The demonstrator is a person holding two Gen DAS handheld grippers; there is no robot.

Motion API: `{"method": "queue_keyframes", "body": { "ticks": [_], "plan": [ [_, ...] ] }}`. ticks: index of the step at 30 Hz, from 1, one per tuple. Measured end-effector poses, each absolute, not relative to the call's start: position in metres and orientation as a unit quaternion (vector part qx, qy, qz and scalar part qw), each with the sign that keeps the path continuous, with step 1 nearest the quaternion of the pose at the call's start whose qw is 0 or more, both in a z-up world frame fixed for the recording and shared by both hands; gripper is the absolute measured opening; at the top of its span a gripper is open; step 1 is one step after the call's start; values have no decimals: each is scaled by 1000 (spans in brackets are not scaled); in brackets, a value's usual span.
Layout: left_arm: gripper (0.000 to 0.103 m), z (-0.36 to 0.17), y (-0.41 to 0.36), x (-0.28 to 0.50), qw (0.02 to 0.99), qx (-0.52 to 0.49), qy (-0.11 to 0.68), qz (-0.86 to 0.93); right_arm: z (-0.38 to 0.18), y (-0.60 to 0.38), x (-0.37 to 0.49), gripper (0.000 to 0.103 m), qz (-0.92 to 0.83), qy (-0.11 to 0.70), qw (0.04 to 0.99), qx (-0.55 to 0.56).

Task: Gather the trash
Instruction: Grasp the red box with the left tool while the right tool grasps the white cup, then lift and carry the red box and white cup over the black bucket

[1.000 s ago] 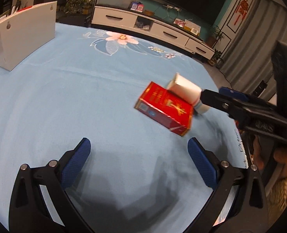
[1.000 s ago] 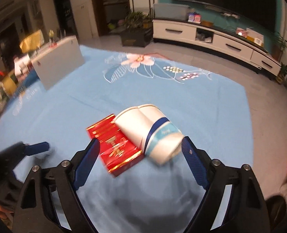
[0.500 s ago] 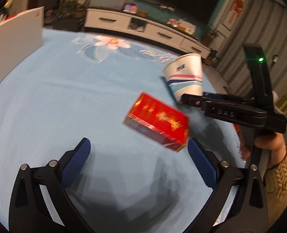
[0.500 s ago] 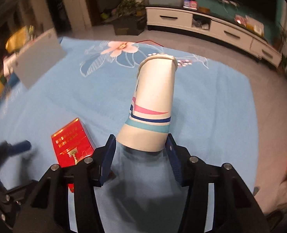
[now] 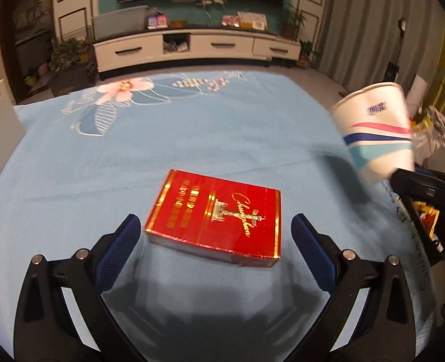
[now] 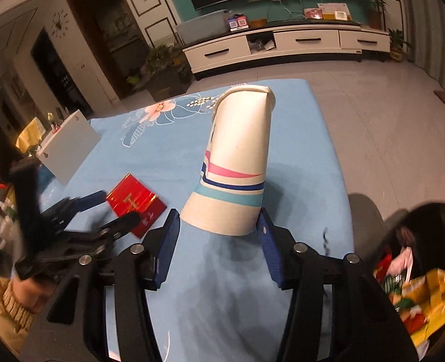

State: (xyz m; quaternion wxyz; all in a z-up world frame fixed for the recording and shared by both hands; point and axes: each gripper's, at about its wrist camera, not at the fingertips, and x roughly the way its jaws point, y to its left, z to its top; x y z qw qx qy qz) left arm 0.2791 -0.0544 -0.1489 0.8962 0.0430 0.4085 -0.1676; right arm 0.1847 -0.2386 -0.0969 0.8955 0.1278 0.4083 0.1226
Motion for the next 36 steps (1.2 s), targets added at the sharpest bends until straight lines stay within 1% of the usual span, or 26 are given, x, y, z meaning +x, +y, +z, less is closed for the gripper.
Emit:
{"method": "queue_keyframes", "body": {
  "ticks": [4, 6, 15, 25, 36],
  "plan": [
    [100, -154, -56, 287, 890, 45, 425, -161, -99, -243, 170, 52, 124, 405, 893, 149],
    [94, -157, -55, 289, 885, 44, 436, -156, -100, -243, 166, 52, 127, 407, 892, 152],
    [93, -148, -50, 273, 890, 21, 430, -151, -99, -247, 143, 52, 119, 413, 889, 158],
    [93, -112, -45, 212, 901, 8, 403, -160, -91, -239, 98, 52, 118, 414, 889, 156],
    [93, -88, -30, 140, 908, 0, 390, -154, -69, -230, 39, 52, 121, 396, 899, 141]
  ]
}}
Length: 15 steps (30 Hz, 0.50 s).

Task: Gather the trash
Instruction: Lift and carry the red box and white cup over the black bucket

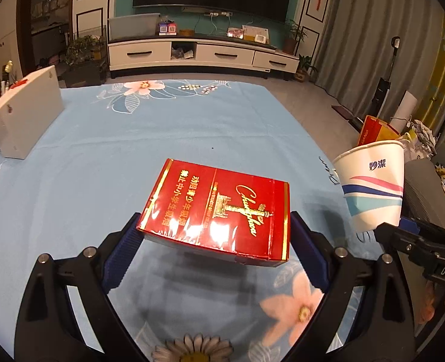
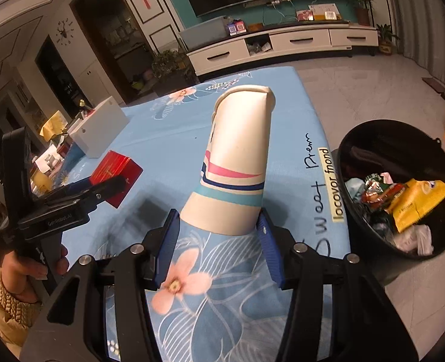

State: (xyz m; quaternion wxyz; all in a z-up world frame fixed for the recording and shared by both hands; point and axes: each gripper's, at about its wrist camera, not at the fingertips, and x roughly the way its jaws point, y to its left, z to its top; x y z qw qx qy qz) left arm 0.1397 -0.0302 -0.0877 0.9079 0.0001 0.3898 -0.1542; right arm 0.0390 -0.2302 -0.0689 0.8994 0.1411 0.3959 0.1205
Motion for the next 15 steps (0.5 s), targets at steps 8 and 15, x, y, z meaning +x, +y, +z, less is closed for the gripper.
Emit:
{"method": "queue_keyframes", "body": {
  "ticks": [8, 15],
  "plan": [
    [93, -70, -25, 100, 914, 5, 374, -156, -56, -220, 5, 52, 123, 384, 906, 127],
    [93, -61, -18, 81, 920, -3, 362, -153, -47, -217, -15, 52, 124, 369, 913, 123]
  ]
}}
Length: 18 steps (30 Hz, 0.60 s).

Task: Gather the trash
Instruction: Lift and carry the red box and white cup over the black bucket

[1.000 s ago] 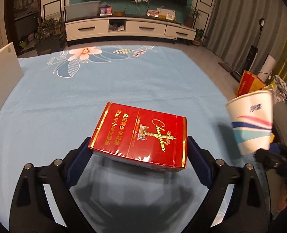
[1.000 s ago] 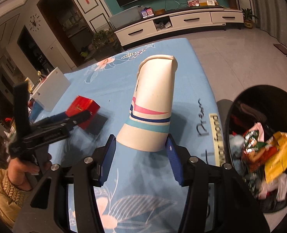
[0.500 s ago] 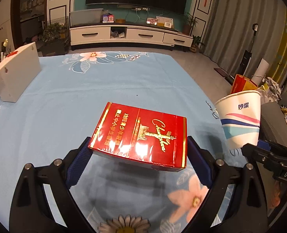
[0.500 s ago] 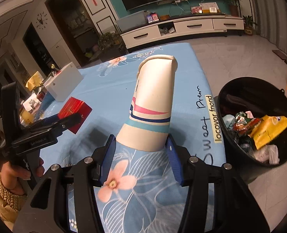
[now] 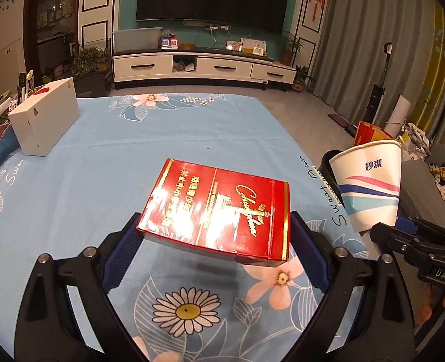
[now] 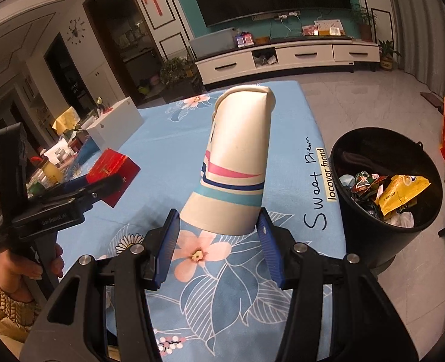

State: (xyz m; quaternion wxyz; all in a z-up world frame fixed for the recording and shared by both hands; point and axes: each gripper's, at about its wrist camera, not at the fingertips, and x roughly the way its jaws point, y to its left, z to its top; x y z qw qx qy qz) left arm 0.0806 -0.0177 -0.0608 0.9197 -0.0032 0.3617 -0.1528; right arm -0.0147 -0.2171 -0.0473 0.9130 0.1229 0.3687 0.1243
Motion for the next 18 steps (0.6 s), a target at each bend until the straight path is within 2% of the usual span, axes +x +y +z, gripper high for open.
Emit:
{"method": "queue_keyframes", "body": {
  "ticks": [18],
  "plan": [
    [93, -60, -22, 73, 916, 1, 361, -175, -42, -232, -41, 52, 110, 343, 923, 135]
  ]
}}
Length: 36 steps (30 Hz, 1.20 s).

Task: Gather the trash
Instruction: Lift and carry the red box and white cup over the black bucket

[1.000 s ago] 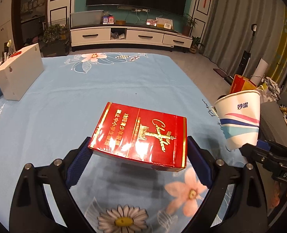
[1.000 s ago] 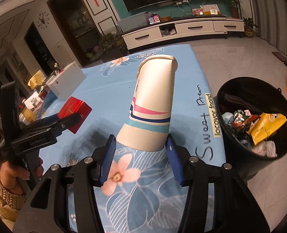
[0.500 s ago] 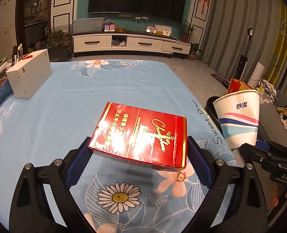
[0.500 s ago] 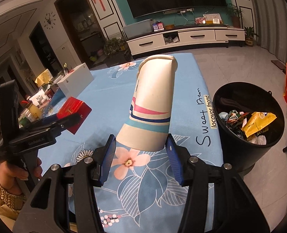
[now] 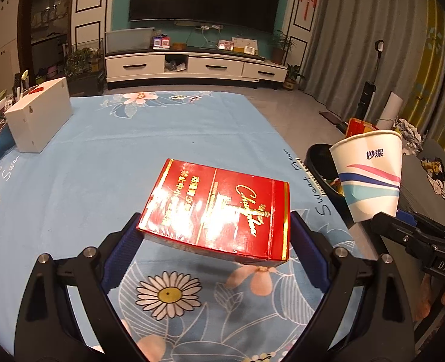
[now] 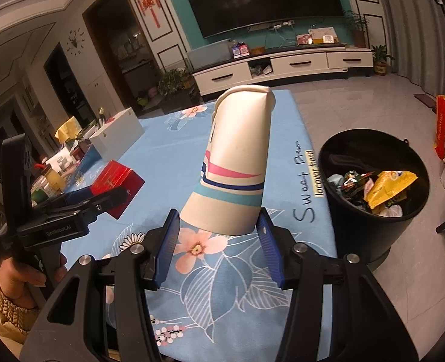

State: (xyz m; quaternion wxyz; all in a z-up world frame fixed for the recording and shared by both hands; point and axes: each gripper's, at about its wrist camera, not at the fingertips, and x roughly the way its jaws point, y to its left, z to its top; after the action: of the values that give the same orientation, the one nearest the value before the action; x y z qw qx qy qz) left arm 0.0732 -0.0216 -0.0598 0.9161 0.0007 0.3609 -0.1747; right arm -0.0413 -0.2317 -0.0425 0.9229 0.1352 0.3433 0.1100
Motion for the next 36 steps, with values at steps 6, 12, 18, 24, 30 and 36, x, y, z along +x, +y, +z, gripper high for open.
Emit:
{"method": "queue_keyframes", "body": {
  "ticks": [6, 12, 18, 24, 30, 36],
  "plan": [
    [93, -51, -40, 76, 918, 10, 349, -188, -42, -253, -46, 52, 90, 332, 928, 143],
    [93, -45, -65, 82, 918, 28, 341, -200, -42, -270, -48, 52, 79, 320, 932, 151],
    [93, -44, -87, 85, 916, 41, 336, -214, -43, -290, -48, 52, 62, 310, 935, 161],
    [93, -42, -114, 91, 912, 59, 333, -231, -45, -307, -48, 52, 45, 305, 936, 169],
    [93, -42, -137, 93, 908, 71, 332, -245, -47, -323, -49, 52, 32, 299, 937, 179],
    [93, -43, -161, 98, 903, 85, 332, -258, -54, -340, -49, 52, 20, 297, 936, 190]
  ]
}}
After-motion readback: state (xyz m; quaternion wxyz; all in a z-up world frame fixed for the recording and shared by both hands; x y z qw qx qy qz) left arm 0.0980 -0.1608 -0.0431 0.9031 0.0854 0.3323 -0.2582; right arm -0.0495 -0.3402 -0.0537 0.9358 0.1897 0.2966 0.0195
